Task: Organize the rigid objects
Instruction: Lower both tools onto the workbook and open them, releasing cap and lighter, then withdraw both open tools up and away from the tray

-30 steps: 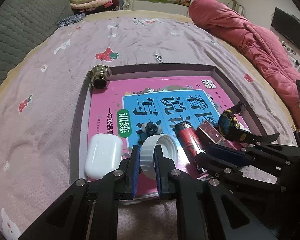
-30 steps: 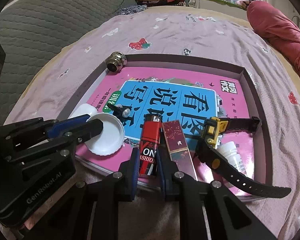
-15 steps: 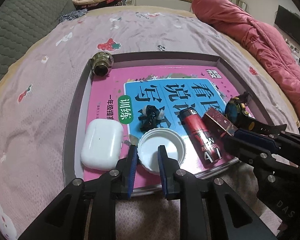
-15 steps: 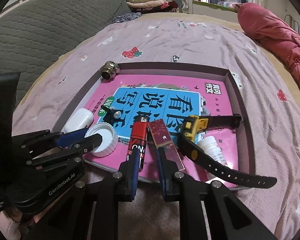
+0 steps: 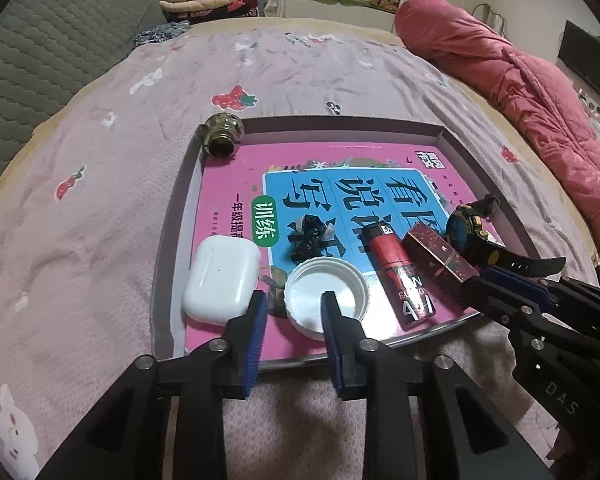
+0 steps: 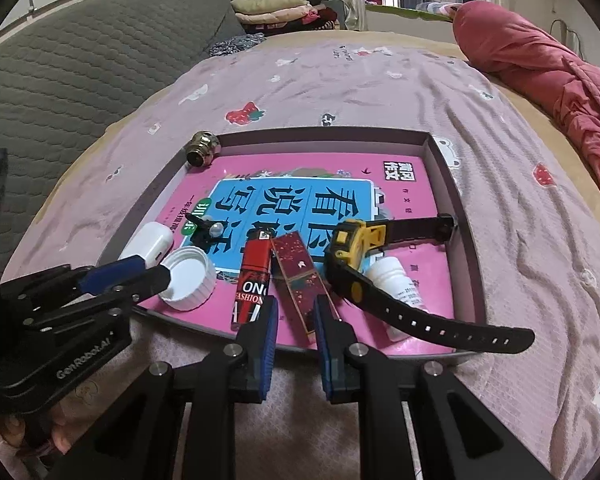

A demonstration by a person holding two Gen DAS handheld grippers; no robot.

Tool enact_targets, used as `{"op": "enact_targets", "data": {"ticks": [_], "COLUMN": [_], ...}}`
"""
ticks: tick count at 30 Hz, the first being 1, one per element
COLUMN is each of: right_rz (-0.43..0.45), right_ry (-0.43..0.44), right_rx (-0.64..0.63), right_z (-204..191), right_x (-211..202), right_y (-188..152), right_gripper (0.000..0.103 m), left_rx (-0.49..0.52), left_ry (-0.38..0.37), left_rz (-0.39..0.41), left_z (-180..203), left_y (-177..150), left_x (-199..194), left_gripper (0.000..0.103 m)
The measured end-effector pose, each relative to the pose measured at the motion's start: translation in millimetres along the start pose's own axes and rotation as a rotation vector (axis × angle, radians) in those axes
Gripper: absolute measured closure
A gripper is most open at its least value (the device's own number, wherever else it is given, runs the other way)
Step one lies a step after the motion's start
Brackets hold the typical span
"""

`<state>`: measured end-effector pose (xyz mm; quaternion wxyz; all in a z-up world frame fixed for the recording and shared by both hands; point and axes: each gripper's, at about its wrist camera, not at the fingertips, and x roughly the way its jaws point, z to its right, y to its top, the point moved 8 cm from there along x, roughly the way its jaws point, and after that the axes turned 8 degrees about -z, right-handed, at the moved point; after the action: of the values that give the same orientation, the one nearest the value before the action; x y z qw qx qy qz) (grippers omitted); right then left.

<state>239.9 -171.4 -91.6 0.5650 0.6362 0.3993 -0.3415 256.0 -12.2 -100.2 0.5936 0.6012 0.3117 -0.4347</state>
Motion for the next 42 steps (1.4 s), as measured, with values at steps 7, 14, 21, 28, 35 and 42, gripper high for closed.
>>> {"op": "enact_targets", "data": {"ticks": [7,14,21,28,35,42], "right_rz": [-0.006,0.006,0.006,0.020,0.062,0.102], "right_ry": [-0.025,-0.046,-0.063,-0.086,-0.092,-0.110], "right_rx": [-0.010,-0.024,-0.014,-0.001,-0.001,0.007], "right_z": [-2,-4,1,4,4,7], "right_x": [0,-5,-8,-14,-33,-54], "right_y": [5,11,10,9,10,9], "right_gripper": [0.074,0.059,0.040,0.038,0.038,0.038], "left_rx": [-0.022,-0.036,-0.055,-0.033,-0.048,-0.025], "left_ry": [-0.014,-0.007,0.009,0.000,-0.051,-0.058], "left_rz": [0.002,0.023,0.081,0.076,0.044,0.057], "left_z": [-3,-5,-10,-4,1,7], "left_y": [1,5,7,6,-1,-6], "left_x": [-7,-15,-32,-41,-44,-61], "left_gripper": [0.047,0.028,0.027,0.027,0.028,0.027]}}
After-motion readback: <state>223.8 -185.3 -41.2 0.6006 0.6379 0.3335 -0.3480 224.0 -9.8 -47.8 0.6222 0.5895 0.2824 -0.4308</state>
